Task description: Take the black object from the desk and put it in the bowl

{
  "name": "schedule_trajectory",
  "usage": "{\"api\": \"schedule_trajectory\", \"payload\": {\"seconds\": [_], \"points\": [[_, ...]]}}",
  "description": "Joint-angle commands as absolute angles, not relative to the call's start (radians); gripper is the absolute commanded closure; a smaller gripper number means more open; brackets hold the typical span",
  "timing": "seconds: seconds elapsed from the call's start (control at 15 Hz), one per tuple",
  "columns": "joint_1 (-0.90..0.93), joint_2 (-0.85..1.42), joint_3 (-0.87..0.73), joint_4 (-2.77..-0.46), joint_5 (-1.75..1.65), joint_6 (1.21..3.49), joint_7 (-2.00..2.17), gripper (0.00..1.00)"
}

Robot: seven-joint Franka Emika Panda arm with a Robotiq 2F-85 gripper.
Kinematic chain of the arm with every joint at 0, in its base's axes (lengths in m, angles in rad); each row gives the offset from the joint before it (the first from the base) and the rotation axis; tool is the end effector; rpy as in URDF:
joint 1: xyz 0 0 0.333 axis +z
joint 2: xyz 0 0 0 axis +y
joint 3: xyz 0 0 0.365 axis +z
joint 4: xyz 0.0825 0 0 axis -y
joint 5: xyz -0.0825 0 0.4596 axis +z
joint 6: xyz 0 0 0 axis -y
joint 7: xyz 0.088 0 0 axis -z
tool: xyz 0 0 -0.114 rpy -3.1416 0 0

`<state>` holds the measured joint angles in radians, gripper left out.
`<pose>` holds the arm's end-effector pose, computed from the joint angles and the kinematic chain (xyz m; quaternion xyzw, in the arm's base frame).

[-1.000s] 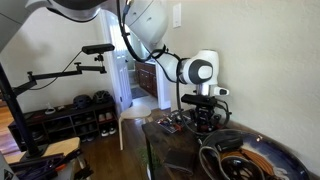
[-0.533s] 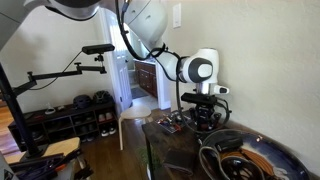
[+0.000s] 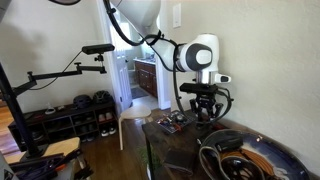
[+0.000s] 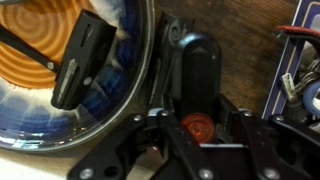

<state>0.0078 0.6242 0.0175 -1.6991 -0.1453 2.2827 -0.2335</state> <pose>0.7555 0.0137 0.2098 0.9831 0.1753 -0.0250 0.0465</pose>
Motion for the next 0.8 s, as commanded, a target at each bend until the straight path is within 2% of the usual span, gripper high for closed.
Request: {"api": "schedule_trajectory", "payload": {"seconds": [0.0, 0.73], "points": [[-0.009, 0.525, 0.006, -1.791, -0.146, 2.298, -0.214, 0.81], [-0.050, 0.526, -0.088, -1.762, -0.193, 2.350, -0.174, 0.81]]}}
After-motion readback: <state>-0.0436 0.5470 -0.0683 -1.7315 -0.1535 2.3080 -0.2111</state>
